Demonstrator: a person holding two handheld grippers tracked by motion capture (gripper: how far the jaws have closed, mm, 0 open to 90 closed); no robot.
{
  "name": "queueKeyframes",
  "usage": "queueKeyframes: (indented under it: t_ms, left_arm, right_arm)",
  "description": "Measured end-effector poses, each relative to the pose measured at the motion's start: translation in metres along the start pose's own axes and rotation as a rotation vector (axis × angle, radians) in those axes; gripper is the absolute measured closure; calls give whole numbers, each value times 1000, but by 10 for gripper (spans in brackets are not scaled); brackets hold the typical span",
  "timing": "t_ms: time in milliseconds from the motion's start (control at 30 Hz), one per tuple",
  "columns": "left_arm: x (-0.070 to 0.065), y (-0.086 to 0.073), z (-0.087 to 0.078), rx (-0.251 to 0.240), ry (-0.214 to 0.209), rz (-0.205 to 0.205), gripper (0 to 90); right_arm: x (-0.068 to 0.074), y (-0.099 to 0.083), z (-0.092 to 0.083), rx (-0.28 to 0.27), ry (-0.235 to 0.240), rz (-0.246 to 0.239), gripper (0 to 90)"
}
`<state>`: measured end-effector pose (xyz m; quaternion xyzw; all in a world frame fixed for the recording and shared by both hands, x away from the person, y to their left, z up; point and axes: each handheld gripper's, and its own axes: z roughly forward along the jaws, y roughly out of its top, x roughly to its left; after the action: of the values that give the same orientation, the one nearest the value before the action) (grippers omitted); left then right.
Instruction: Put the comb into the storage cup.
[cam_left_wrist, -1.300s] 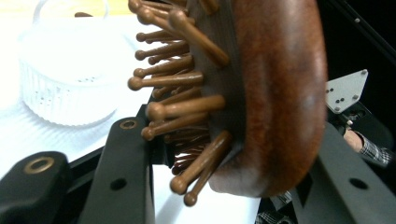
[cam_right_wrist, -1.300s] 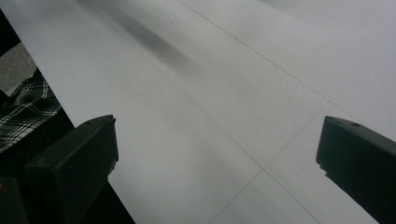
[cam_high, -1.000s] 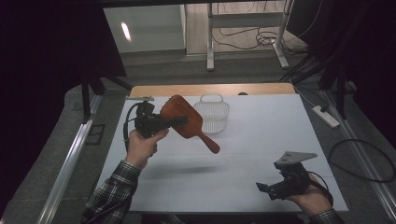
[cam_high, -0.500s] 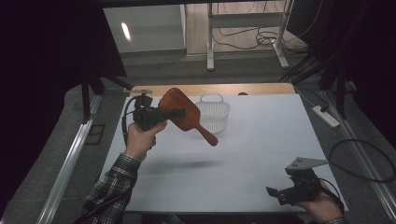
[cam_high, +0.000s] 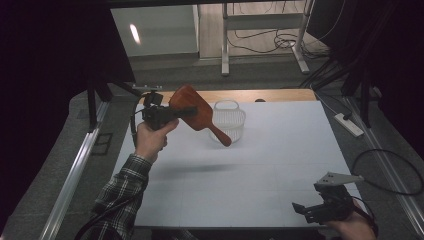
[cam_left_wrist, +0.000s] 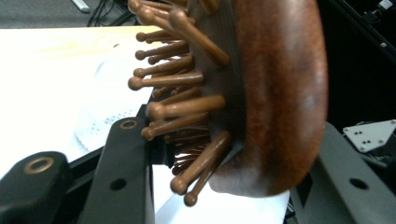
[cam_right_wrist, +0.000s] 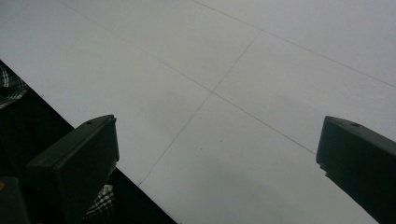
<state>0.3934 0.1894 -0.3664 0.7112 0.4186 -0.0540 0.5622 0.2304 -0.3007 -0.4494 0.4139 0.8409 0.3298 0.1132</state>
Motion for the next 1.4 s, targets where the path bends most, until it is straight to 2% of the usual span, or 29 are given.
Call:
queueKeyframes:
  t_ms: [533,1100,1400]
  left_arm:
    - [7,25,9,-33,62,-4,565]
    - [27,34,28,-57,107,-56,565]
    - [30,37,38,-66,120,-61,565]
  right_arm:
    - [0,-5,-8,-2,-24,5,0]
    - [1,-7,-9,3,-25,-3,0]
    - [1,-7,-9,5,-20,-3,0]
